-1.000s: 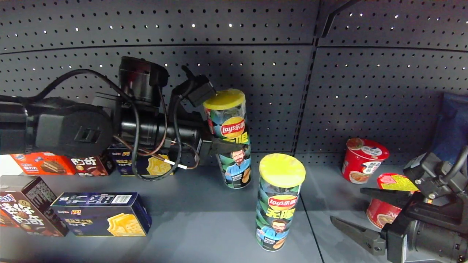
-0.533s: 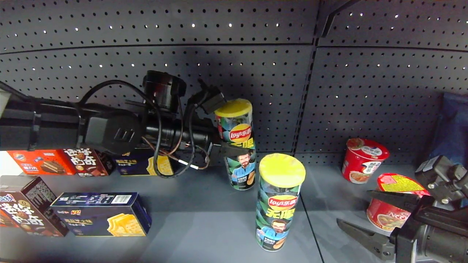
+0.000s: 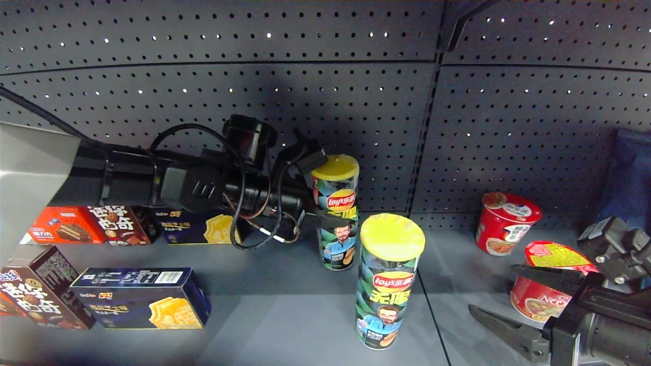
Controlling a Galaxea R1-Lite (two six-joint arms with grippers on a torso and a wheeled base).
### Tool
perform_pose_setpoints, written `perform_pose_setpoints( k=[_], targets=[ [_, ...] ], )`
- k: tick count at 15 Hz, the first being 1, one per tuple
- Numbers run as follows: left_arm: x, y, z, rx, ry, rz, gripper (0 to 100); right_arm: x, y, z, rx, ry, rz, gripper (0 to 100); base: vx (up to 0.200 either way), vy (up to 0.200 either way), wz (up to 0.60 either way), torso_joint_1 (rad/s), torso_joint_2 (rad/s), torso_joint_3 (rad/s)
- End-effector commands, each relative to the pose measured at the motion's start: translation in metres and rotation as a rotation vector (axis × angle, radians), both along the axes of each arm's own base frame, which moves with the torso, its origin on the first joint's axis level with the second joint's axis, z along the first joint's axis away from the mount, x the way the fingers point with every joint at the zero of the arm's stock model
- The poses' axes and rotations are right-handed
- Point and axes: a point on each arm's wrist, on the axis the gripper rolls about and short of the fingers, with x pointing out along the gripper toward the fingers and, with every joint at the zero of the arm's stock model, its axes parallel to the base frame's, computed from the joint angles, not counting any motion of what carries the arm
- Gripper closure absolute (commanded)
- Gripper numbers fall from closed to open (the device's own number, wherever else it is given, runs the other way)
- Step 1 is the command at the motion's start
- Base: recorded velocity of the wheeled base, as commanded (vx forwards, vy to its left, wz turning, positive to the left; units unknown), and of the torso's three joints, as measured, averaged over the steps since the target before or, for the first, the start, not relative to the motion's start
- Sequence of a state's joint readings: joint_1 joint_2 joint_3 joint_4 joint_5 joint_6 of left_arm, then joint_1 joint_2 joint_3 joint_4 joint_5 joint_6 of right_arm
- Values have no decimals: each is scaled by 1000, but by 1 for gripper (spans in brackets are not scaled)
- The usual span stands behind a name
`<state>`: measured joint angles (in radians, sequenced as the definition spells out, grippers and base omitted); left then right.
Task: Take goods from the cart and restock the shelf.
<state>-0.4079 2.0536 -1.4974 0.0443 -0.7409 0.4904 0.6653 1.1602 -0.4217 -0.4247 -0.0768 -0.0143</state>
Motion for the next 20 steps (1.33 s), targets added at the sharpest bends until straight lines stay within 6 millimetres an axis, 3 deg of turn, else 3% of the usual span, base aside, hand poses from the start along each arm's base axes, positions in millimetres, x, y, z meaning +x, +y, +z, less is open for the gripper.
perform_pose_setpoints(
  k=[1, 20],
  targets=[
    [10, -4, 0, -4, -7, 0, 100, 1, 1, 0, -1, 2, 0, 0, 0, 0, 0, 0, 0, 0],
    [21, -30, -13, 31, 16, -58, 100, -1, -4, -3, -2, 5, -12, 0, 0, 0, 0, 0, 0, 0]
  ],
)
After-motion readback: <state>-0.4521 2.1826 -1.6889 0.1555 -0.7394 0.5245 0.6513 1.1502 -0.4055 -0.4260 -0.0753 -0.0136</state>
